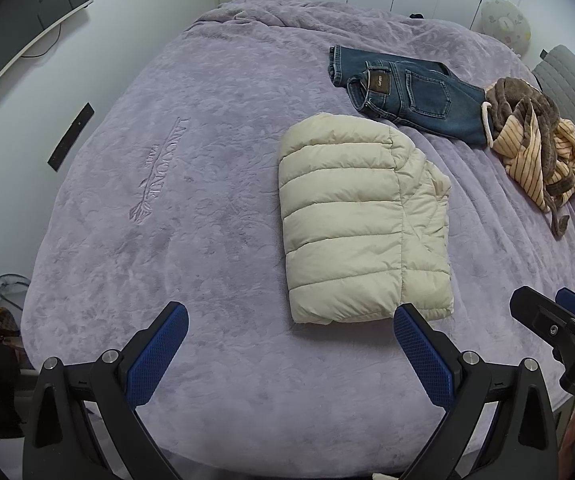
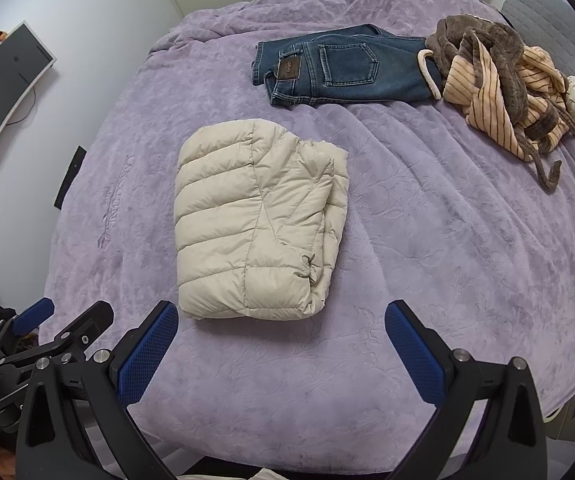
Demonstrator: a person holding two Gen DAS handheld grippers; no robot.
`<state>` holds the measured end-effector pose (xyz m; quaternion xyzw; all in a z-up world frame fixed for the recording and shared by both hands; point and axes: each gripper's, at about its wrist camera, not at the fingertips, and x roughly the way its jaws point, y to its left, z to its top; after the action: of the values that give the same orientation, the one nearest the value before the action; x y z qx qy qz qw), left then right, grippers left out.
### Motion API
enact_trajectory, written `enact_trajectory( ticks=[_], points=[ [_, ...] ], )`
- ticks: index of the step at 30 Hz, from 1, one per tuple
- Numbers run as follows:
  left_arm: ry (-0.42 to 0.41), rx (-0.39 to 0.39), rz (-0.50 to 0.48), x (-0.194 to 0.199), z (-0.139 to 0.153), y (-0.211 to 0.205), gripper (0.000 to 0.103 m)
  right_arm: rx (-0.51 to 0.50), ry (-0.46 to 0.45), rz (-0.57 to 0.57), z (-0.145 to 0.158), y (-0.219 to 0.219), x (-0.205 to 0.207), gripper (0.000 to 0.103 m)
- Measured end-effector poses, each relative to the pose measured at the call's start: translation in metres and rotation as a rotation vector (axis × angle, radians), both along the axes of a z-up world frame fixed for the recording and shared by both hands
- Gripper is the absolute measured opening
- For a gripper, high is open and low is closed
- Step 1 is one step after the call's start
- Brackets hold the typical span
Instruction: Fold large clothes
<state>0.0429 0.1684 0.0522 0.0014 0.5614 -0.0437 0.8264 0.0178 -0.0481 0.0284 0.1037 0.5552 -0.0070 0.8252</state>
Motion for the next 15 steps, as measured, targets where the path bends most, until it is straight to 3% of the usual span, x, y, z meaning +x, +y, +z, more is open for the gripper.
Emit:
enact_trajectory(
  ticks=[15],
  points=[
    [0.002, 0.003, 0.000, -0.0001, -0.0005, 0.0023, 0.103, 0.000, 0.001, 0.001, 0.0006, -0.0007, 0.0019, 0.103]
  ],
)
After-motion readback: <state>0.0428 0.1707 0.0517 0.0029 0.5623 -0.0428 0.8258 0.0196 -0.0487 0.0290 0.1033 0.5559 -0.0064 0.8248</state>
